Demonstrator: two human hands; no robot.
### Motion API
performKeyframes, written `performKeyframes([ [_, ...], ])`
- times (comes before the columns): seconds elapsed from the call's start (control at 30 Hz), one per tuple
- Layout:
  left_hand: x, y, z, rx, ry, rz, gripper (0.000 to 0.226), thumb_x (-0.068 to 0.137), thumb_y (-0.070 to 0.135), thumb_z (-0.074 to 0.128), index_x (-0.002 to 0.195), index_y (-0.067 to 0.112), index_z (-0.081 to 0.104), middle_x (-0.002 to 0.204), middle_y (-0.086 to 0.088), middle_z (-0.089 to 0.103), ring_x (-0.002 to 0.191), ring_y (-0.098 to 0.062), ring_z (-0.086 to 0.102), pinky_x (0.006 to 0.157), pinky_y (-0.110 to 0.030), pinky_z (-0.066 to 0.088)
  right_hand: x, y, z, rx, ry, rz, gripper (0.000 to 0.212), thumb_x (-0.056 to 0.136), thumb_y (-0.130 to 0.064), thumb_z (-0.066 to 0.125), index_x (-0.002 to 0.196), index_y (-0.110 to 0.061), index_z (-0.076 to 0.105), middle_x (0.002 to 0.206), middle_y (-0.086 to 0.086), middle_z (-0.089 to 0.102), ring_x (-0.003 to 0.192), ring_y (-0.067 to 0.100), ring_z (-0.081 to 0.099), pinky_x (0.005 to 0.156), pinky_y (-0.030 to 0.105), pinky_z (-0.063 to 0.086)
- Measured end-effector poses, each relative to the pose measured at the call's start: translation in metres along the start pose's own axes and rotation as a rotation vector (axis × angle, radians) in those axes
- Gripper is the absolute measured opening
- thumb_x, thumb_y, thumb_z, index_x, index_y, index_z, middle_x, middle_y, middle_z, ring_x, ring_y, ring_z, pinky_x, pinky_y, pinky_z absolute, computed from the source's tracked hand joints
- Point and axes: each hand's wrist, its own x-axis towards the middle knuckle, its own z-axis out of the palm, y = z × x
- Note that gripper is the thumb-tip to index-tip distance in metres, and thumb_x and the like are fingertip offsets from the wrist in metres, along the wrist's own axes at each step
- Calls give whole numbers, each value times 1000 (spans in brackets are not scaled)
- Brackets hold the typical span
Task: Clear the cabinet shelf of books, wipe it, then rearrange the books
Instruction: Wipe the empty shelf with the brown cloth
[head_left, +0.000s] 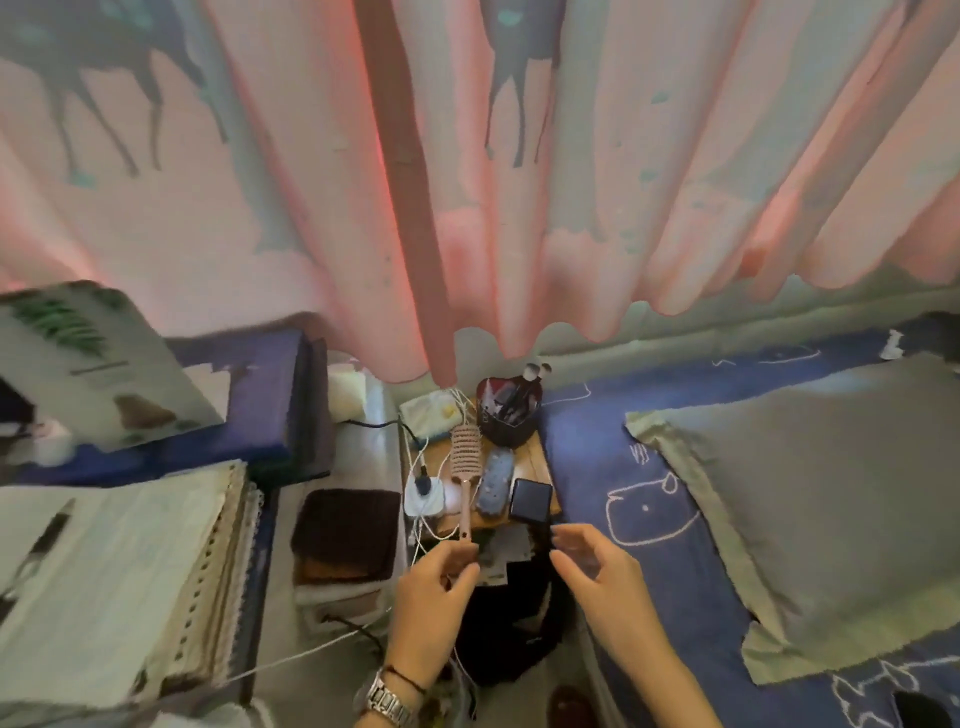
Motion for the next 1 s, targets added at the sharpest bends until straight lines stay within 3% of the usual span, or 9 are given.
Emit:
performKeyframes([
  [0.1, 1, 0, -1, 7, 126, -102, 19, 86, 15, 67, 93, 33, 66, 88, 22, 66, 85, 17, 57, 73, -3, 44, 31, -2, -3, 11, -142, -25, 21, 92, -15, 63, 104, -33, 61, 101, -17, 67, 99, 0, 60, 78, 8, 46],
  [0.23, -2, -12, -9, -15, 279, -237, 17, 87, 19, 67, 94, 35, 65, 90, 18, 68, 86, 6, 63, 77, -14, 52, 65, -2, 14, 28, -271, -51, 20, 92, -13, 62, 106, -27, 64, 101, -17, 66, 95, -3, 61, 71, 4, 45],
  [0.3, -5, -17, -15, -17, 358, -275, 21, 87, 17, 67, 90, 38, 63, 87, 18, 68, 84, 4, 62, 72, -10, 49, 75, -4, 31, 26, -348, -57, 21, 91, -11, 62, 104, -28, 64, 101, -15, 67, 92, -5, 61, 71, 4, 46],
  [0.4, -3, -26, -21, -48, 437, -318, 23, 86, 16, 67, 87, 39, 62, 88, 18, 67, 87, 1, 62, 70, -10, 45, 90, -1, 63, 22, -433, -45, 23, 90, -11, 64, 102, -31, 64, 103, -13, 68, 94, -1, 63, 80, 14, 51],
  [0.5, 7, -41, -26, -62, 414, -369, 19, 89, 21, 64, 94, 38, 61, 95, 22, 63, 93, 3, 58, 73, -8, 43, 103, 5, 95, 9, -507, -18, 24, 89, -14, 66, 104, -33, 65, 111, -13, 65, 99, 5, 62, 90, 30, 53],
  [0.73, 53, -83, -32, -128, 433, -429, 18, 90, 23, 62, 104, 35, 61, 99, 20, 62, 92, 2, 57, 72, -9, 43, 143, 19, 162, 47, -570, 107, 38, 83, -18, 71, 110, -44, 61, 123, -6, 60, 111, 20, 60, 94, 48, 52],
  [0.87, 72, -105, -31, -157, 467, -465, 19, 90, 21, 62, 107, 30, 63, 103, 17, 63, 97, -1, 58, 81, -18, 48, 157, 17, 194, 49, -594, 166, 42, 87, -10, 67, 119, -34, 53, 129, -5, 51, 115, 18, 54, 97, 38, 49],
  [1.0, 74, -118, -32, -182, 455, -518, 20, 91, 23, 61, 109, 30, 62, 103, 19, 62, 95, 2, 57, 71, -9, 42, 164, 19, 217, 63, -631, 236, 50, 89, -9, 66, 131, -28, 47, 127, -2, 43, 117, 19, 49, 92, 27, 42],
])
